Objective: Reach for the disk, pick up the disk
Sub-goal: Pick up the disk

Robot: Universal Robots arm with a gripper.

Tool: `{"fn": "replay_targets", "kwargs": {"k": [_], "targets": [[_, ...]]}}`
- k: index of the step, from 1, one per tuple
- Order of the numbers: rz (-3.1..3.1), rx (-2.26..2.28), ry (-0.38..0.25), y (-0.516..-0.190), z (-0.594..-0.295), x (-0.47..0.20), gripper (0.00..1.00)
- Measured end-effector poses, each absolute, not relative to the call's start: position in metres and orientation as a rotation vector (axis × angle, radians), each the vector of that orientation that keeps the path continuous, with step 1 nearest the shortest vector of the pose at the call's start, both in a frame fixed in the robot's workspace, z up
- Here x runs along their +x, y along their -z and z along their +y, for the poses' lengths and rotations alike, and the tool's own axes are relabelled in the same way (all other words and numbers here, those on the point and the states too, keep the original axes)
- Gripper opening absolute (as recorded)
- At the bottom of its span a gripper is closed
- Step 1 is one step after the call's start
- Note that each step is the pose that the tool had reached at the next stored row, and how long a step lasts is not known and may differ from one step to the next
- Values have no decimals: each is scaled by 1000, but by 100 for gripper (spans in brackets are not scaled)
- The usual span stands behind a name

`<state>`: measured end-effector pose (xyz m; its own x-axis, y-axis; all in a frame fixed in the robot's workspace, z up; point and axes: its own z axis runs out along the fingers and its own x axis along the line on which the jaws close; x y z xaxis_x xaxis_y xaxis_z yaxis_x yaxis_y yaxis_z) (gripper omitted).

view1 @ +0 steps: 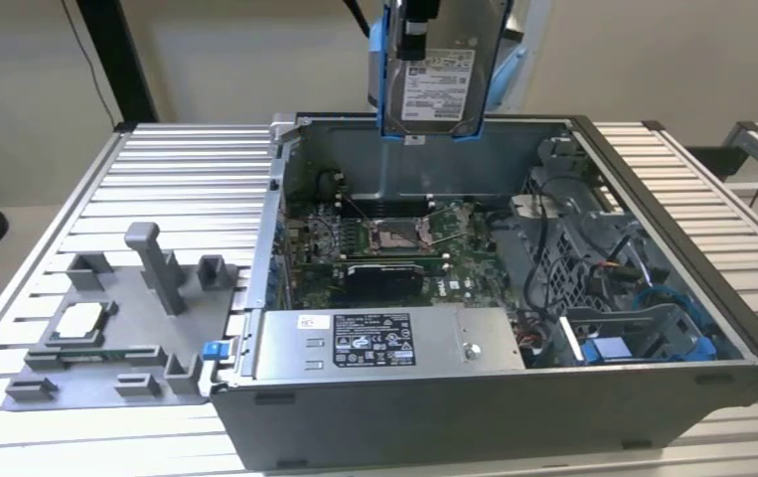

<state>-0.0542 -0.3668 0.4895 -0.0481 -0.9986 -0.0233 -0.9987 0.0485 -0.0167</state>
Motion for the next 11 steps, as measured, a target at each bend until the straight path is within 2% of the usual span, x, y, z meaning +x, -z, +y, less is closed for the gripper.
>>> {"fn": "replay_targets", "kwargs": {"k": [11], "targets": [[2254,-2148,-6,-489,-367,-29,0]]}}
